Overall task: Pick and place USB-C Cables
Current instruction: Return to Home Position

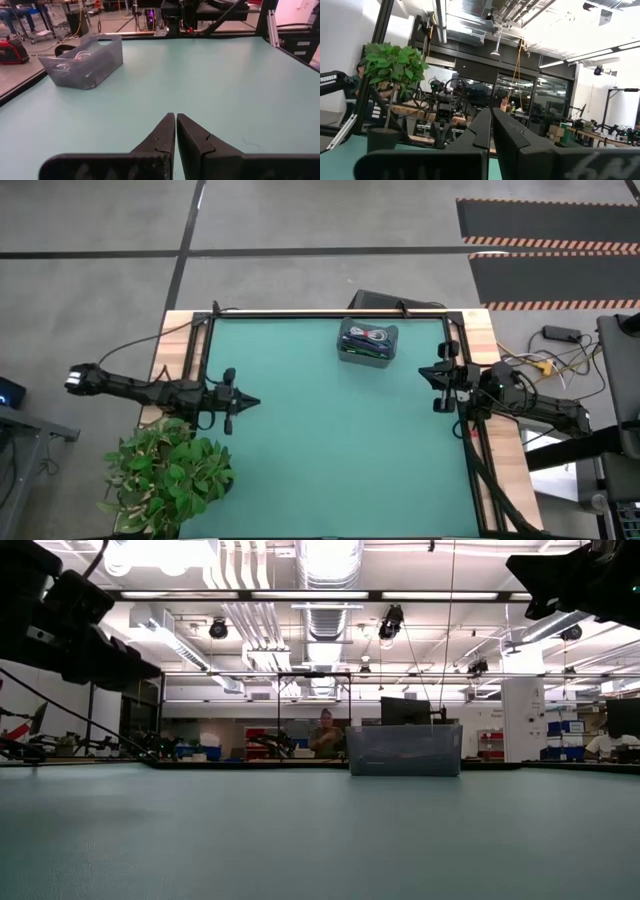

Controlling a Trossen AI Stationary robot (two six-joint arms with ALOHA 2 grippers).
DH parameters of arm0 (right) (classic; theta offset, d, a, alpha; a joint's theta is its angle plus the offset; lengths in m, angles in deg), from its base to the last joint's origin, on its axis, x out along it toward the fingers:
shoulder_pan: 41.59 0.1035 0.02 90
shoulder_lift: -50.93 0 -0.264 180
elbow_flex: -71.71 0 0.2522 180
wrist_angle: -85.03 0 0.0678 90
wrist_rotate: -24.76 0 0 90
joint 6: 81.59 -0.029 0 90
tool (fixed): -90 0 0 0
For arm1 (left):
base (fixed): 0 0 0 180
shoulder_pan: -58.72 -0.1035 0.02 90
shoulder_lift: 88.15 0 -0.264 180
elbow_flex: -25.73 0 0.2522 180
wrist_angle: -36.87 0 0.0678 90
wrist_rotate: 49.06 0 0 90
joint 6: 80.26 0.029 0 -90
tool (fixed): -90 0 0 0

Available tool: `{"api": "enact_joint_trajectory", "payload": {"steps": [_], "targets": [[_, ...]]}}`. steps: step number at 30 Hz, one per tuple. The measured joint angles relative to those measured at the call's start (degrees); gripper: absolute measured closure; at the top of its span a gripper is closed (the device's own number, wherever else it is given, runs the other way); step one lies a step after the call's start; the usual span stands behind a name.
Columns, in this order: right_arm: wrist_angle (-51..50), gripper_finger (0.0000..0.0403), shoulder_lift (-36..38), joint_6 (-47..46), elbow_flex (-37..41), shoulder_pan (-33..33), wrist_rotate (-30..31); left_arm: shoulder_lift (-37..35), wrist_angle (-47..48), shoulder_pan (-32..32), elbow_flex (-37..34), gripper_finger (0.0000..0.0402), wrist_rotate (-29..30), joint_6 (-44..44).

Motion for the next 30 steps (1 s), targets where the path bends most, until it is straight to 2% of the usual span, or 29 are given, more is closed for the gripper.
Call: {"api": "enact_joint_trajectory", "payload": {"steps": [30], "targets": [[0.00, 0.0394, 0.00, 0.00, 0.00, 0.00, 0.00, 1.75, 0.04, 0.00, 0.00, 0.0401, 0.00, 0.00]]}}
